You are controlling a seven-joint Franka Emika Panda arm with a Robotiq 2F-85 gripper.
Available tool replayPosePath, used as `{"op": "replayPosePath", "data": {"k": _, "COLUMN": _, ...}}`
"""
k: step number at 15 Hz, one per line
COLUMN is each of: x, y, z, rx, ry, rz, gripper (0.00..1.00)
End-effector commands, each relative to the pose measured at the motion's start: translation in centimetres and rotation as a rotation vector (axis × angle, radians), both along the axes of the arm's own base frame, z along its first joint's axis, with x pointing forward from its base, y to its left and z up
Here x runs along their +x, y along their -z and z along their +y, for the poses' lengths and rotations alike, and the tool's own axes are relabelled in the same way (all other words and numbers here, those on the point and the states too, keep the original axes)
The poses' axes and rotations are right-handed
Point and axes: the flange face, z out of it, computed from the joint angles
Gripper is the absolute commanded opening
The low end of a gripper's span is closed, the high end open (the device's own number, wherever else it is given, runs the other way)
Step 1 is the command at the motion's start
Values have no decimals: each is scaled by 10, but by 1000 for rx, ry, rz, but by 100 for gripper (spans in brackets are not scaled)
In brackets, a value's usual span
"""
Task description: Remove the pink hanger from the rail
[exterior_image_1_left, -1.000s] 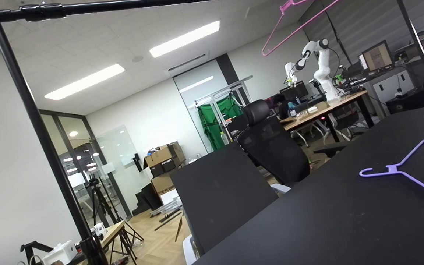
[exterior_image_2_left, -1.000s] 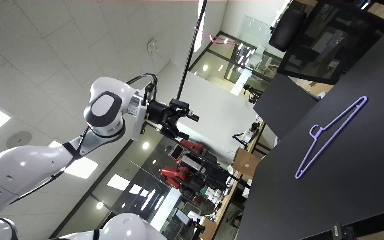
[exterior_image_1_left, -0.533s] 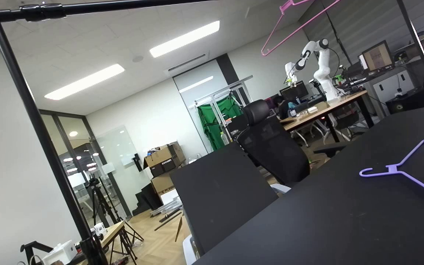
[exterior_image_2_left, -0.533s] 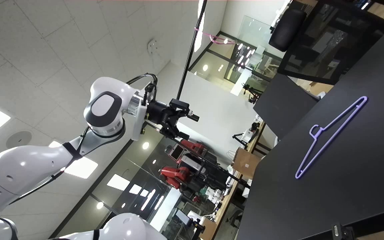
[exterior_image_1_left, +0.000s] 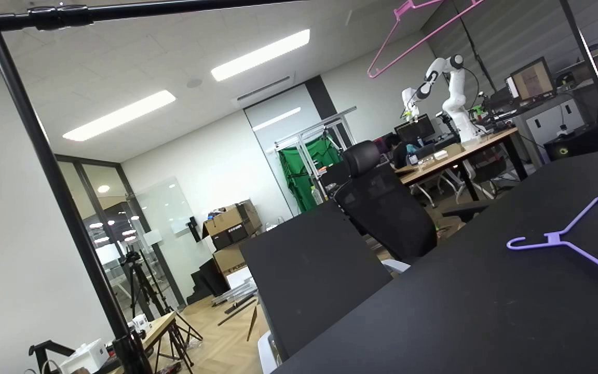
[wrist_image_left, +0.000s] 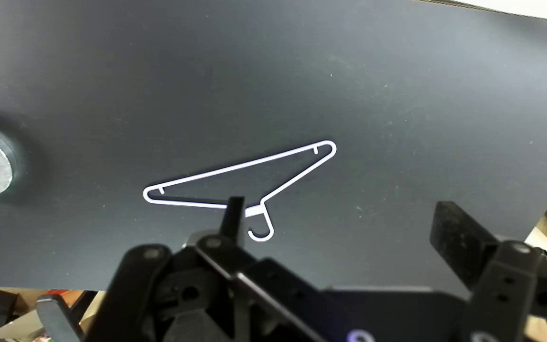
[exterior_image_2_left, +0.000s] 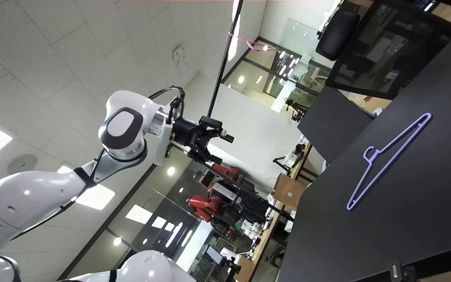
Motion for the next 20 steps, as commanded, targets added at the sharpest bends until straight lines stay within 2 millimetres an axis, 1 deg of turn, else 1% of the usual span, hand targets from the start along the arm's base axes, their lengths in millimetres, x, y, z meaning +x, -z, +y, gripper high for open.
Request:
{"op": "replayPosePath", "data": {"k": 1, "x": 0, "y": -1, "z": 0, "rx": 0, "ry": 0, "rz": 1, "gripper": 100}}
{"op": "replayPosePath", "data": {"k": 9, "x": 0, "y": -1, "z": 0, "rx": 0, "ry": 0, "rz": 1, "gripper": 100}}
{"op": "replayPosePath", "data": {"k": 10, "x": 7, "y": 0, "z": -4, "rx": -15, "ry": -14, "rz": -28, "gripper": 100}}
{"op": "replayPosePath", "data": {"k": 12, "x": 27, "y": -5, "z": -16, "rx": -75, "ry": -15, "rz": -106, "gripper": 100}}
{"op": "replayPosePath", "data": {"k": 14, "x": 54, "y": -10, "z": -34, "rx": -122, "ry": -37, "rz": -184, "gripper": 100}}
{"op": "replayPosePath", "data": {"k": 17, "x": 106, "y": -13, "z": -61, "rx": -179, "ry": -57, "rz": -293, "gripper": 100}}
{"op": "replayPosePath", "data": {"k": 20, "x": 157, "y": -25, "z": -77, "rx": -233, "ry": -31, "rz": -396, "gripper": 100}}
